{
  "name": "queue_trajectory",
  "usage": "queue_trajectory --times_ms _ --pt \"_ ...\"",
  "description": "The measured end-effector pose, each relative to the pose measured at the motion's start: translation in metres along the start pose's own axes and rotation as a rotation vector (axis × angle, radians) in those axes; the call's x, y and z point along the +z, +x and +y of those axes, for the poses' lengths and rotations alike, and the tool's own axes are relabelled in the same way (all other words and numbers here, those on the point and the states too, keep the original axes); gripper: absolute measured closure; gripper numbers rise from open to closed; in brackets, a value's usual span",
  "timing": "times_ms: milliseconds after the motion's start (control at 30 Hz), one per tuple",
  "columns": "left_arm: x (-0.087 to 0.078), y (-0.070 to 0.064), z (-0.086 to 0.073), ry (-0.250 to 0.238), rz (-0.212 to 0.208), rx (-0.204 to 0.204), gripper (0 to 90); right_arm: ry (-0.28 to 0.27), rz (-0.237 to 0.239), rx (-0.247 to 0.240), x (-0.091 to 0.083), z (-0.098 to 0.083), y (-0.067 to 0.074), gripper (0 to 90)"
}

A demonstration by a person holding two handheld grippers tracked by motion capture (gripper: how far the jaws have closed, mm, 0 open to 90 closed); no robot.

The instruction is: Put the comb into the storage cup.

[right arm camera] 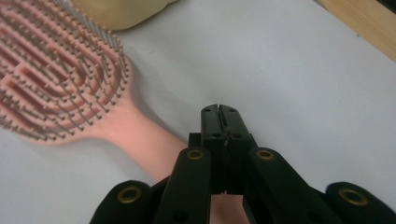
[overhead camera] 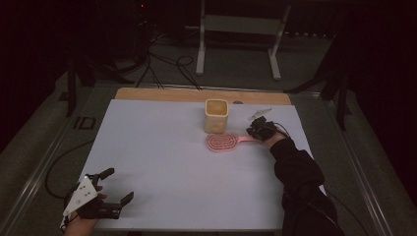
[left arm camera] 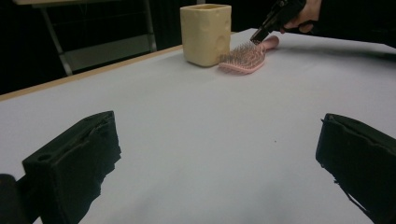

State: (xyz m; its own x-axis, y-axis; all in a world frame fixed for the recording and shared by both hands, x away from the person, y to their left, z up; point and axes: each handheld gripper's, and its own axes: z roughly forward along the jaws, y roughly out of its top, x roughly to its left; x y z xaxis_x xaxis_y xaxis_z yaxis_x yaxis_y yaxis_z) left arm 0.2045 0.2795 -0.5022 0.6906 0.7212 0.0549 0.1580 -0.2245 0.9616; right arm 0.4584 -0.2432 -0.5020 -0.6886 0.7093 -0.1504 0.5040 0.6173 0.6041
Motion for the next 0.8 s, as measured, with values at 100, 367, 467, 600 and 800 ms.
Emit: queue_trajectory --times_ms 100,367,467,600,800 --pt "0.000 0.000 0.000 0.002 -0.001 -0.004 0.0 -0.007 0.005 0.001 -0.005 -0.006 0.003 90.0" --pt "0.000 0.000 0.000 0.002 -0.001 -0.002 0.0 0.006 0.027 -0.006 -0.014 -0.016 0.008 90.0" --pt "0.000 0.000 0.000 0.002 0.000 -0.003 0.0 0.011 0.027 -0.011 -0.015 -0.018 0.010 90.0" --pt "0.000 0.000 0.000 0.002 0.000 0.000 0.0 0.009 0.036 -0.017 -0.019 -0.021 0.014 90.0" --pt "0.000 0.000 0.000 0.001 0.000 0.001 0.0 0.027 0.021 -0.046 -0.025 -0.028 0.023 90.0"
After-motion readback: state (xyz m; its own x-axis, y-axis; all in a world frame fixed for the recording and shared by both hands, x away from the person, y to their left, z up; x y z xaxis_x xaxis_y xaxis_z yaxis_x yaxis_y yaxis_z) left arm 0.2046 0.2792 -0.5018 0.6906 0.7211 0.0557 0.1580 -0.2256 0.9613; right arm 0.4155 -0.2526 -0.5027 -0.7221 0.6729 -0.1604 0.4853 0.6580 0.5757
